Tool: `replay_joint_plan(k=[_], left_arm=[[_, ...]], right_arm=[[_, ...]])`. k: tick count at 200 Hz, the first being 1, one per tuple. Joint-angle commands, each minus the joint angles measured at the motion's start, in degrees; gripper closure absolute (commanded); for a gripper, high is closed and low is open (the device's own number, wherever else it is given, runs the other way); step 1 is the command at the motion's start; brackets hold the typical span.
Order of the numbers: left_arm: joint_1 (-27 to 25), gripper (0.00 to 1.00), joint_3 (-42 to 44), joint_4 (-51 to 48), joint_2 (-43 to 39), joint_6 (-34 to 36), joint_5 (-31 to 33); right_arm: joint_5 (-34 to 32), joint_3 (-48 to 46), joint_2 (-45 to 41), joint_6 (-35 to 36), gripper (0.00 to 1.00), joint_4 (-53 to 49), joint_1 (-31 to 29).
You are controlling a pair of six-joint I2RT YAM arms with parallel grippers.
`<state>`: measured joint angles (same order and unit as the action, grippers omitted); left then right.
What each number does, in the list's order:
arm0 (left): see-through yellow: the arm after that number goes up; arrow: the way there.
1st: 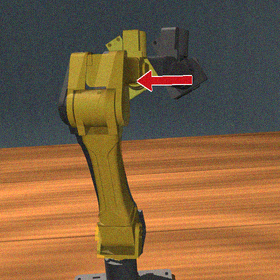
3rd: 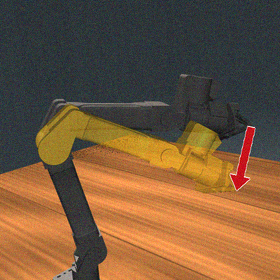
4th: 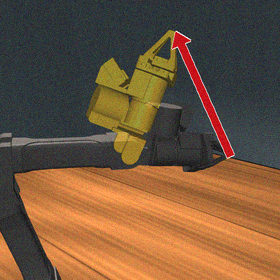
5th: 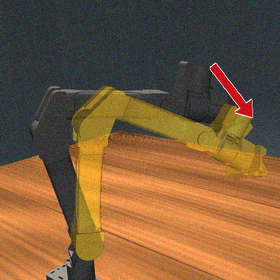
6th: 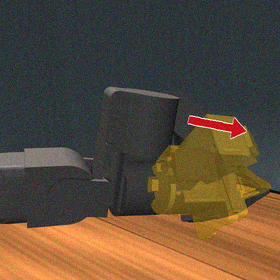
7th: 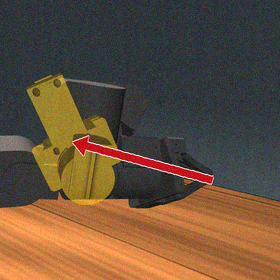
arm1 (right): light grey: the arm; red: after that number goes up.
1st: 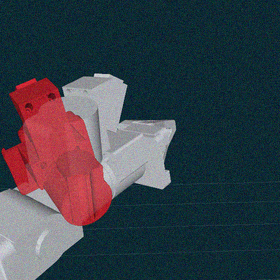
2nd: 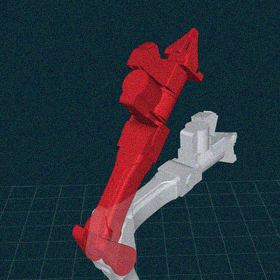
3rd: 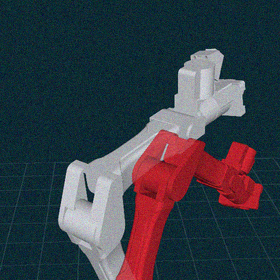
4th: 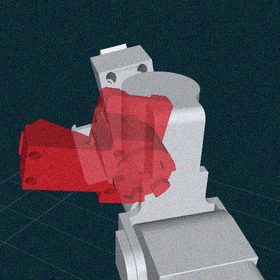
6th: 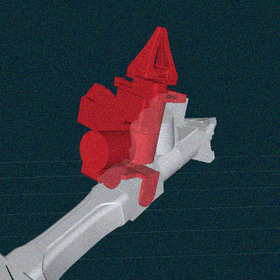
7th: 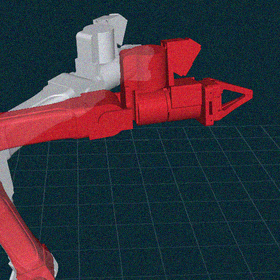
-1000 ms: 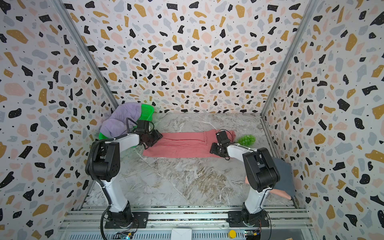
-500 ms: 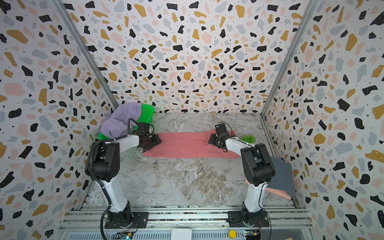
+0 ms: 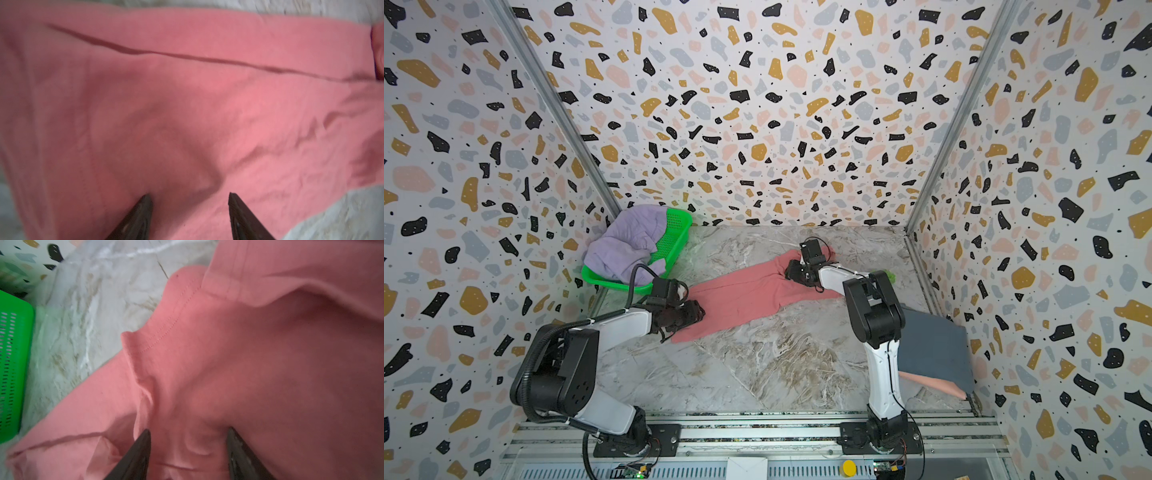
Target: Fold and stack the t-shirts
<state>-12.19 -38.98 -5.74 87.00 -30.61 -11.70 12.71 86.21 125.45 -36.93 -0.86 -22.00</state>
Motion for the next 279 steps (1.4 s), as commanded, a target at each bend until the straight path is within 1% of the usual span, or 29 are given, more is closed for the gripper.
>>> replay_joint_plan(k=[1,10,19,26,34,49,67,94,106,121,138,152,167,182,201,215,234,253,266,279], left_arm=[[-7.1,0.39,5.4,-11.6,-1.5,0.5,-7.8],[-10.4,0.38,5.9,-11.0,-3.4,-0.6,-10.2],[-13.6,0.38,6.1,-9.8,-5.1,-2.1,-12.4],[-15.8,0.38,6.0,-9.0,-6.3,-3.7,-13.2],[-17.9,0.38,5.7,-8.4,-7.8,-5.5,-13.4],[-19.9,0.38,4.5,-7.8,-11.2,-7.4,-13.7],[-19.9,0.36,2.7,-8.7,-15.5,-8.9,-11.7],[-18.6,0.35,0.0,-10.5,-17.8,-9.3,-6.4],[-17.1,0.35,-0.3,-10.8,-17.0,-9.2,-3.9],[-15.1,0.35,-0.6,-11.1,-15.4,-8.2,-0.9],[-14.0,0.35,-1.6,-10.0,-12.9,-6.2,2.0],[-13.9,0.33,-3.5,-9.9,-9.9,-3.4,4.4],[-13.8,0.33,-5.2,-10.0,-6.2,-0.3,6.8],[-13.8,0.33,-6.5,-10.1,-2.6,2.0,7.1],[-13.8,0.33,-6.3,-9.8,0.8,2.7,6.6],[-13.8,0.34,-4.6,-9.6,2.1,2.4,5.8],[-14.9,0.35,-0.2,-7.0,2.3,0.5,2.1],[-18.5,0.35,2.6,-4.7,2.2,-1.2,-1.6],[-21.9,0.35,1.6,-6.0,2.7,-0.7,-2.1],[-23.9,0.35,0.6,-5.2,3.5,-0.8,-5.1]], right_arm=[[7.0,9.9,8.5,2.0,0.41,-0.4,-0.6],[11.0,15.2,12.4,1.9,0.4,1.8,-0.7],[17.9,18.8,15.7,1.7,0.4,7.3,-0.8],[22.2,21.3,17.8,1.2,0.4,11.5,-0.8],[25.7,23.9,19.0,0.5,0.39,15.7,-0.8],[29.6,27.9,19.6,0.0,0.37,18.9,-0.4],[31.5,30.3,17.1,2.7,0.36,16.2,0.4],[28.3,24.9,9.3,7.8,0.35,10.7,0.7],[23.8,20.6,5.4,8.4,0.35,8.4,0.4],[15.9,17.2,2.2,8.3,0.35,2.4,-0.5],[11.2,14.7,1.1,8.0,0.35,-2.1,-1.6],[9.6,12.7,1.2,7.1,0.35,-2.1,-2.6],[9.3,11.8,2.4,5.9,0.35,-0.3,-3.3],[9.7,13.9,5.0,4.4,0.35,-1.1,-3.6],[9.2,17.7,8.3,4.1,0.36,-4.2,-4.2],[8.1,21.4,11.3,4.4,0.36,-7.9,-4.4],[7.9,26.4,15.7,5.1,0.36,-10.9,-4.3],[7.4,32.8,20.4,6.8,0.36,-13.6,-3.3],[8.4,36.7,23.7,7.1,0.36,-14.1,-1.8],[9.9,39.6,25.9,6.9,0.36,-13.7,0.1]])
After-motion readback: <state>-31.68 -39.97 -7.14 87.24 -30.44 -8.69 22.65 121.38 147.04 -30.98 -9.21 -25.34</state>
